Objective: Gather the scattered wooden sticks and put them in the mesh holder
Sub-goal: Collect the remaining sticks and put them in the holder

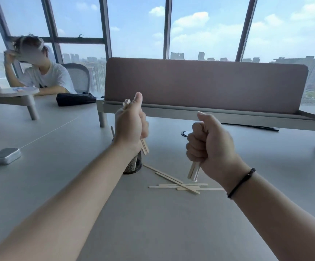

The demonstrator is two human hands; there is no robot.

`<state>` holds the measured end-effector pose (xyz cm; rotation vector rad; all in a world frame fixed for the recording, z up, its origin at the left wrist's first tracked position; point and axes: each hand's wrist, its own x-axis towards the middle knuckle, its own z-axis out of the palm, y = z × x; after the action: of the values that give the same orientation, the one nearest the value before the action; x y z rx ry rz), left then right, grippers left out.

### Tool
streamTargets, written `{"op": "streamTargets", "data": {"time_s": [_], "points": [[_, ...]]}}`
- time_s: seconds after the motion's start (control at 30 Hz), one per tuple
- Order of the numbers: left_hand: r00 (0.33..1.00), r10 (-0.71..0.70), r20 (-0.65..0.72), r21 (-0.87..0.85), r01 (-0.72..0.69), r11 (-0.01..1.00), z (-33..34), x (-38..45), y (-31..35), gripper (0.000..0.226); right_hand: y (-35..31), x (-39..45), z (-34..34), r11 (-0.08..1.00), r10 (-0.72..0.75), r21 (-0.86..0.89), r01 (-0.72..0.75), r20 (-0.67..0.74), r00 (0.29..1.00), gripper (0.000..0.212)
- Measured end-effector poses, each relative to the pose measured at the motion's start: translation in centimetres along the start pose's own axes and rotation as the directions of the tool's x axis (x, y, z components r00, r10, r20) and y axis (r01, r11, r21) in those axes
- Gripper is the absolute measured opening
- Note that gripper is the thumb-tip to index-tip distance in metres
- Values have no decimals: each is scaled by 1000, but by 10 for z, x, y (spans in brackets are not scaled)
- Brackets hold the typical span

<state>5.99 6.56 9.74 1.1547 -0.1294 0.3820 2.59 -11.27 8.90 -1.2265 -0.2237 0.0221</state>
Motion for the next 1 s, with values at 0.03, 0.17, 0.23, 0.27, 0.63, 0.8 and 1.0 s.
{"op": "streamTargets", "data": {"time_s": [0.03,0.17,0.23,0.27,0.63,0.8,1.0], "points": [[1000,14,-12,-4,-14,1000,-3,5,7,60,-1,6,14,1000,-6,8,6,14,1000,49],[993,79,-83,15,-78,997,-19,22,34,65,-4,35,67,995,-44,92,38,63,997,47],[988,81,-130,20,-79,997,-28,29,40,68,-6,49,90,984,-70,166,58,64,996,45],[986,82,-148,26,-79,997,-32,33,40,69,-6,55,99,978,-81,199,69,54,995,44],[971,195,-141,357,-134,925,-68,61,-16,36,34,107,131,991,-132,-30,129,-151,980,58],[886,455,88,725,-370,581,-87,59,-32,27,54,115,127,938,-209,-307,158,-141,968,55],[790,566,235,830,-467,306,-100,61,-51,29,54,127,130,786,-177,-605,127,-24,984,50]]}}
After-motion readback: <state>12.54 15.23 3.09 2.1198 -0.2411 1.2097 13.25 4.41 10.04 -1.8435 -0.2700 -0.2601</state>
